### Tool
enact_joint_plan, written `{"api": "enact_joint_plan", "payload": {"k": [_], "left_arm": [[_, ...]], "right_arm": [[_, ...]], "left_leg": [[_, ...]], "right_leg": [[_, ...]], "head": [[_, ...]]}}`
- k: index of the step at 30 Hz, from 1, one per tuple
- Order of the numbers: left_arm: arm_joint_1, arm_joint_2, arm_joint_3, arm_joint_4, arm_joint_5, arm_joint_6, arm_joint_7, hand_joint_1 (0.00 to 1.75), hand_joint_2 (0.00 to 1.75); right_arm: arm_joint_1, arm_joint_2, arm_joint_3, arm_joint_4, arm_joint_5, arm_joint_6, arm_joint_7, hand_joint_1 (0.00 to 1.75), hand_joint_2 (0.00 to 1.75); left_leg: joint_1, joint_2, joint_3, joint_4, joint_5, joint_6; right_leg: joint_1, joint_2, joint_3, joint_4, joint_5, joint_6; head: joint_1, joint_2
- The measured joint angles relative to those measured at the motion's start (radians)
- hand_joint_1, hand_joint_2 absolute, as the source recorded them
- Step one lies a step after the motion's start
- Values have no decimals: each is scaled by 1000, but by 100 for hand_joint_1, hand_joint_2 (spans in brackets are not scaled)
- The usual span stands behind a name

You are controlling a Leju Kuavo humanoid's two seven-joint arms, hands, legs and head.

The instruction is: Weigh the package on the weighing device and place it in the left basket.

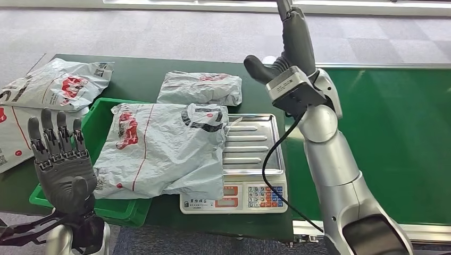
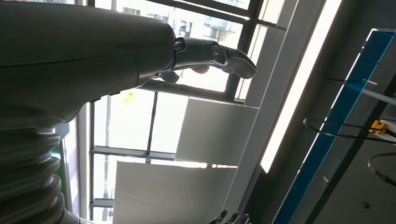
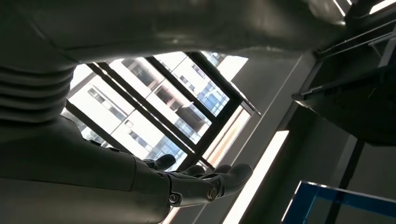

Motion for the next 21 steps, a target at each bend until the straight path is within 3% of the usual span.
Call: {"api": "enact_joint_plan", "payload": {"k": [7,12,14,16,18,21], "left_arm": [[-8,0,0,0,-11,21,0,0,175],[-43,1,-2,-8,-197,143,0,0,175],[-73,6,-14,-4,-378,248,7,0,175],[-120,26,-51,29,-690,402,53,0,175],[-186,59,-116,106,-1047,527,155,0,175],[-336,110,-253,329,-1469,600,306,0,175]], "right_arm": [[24,-3,-46,-56,8,2,-1,0,0],[46,-3,-86,-102,0,11,-5,0,0],[57,-3,-97,-119,1,14,-7,0,0],[73,-4,-105,-135,8,19,-18,0,0],[91,-3,-110,-145,15,25,-37,0,0],[106,7,-111,-144,33,25,-61,0,0]], "left_leg": [[0,1,0,0,0,0],[0,0,0,0,0,0],[0,0,0,0,0,0],[0,0,0,0,0,0],[0,-1,0,0,1,0],[0,-2,-1,0,4,0]], "right_leg": [[0,1,0,0,0,0],[-1,1,0,0,0,0],[-1,1,0,0,0,0],[-1,0,0,0,0,0],[-1,-1,0,0,1,1],[-1,-2,0,0,3,1]], "head": [[0,0],[0,0],[0,0],[0,0],[0,0],[0,0]]}}
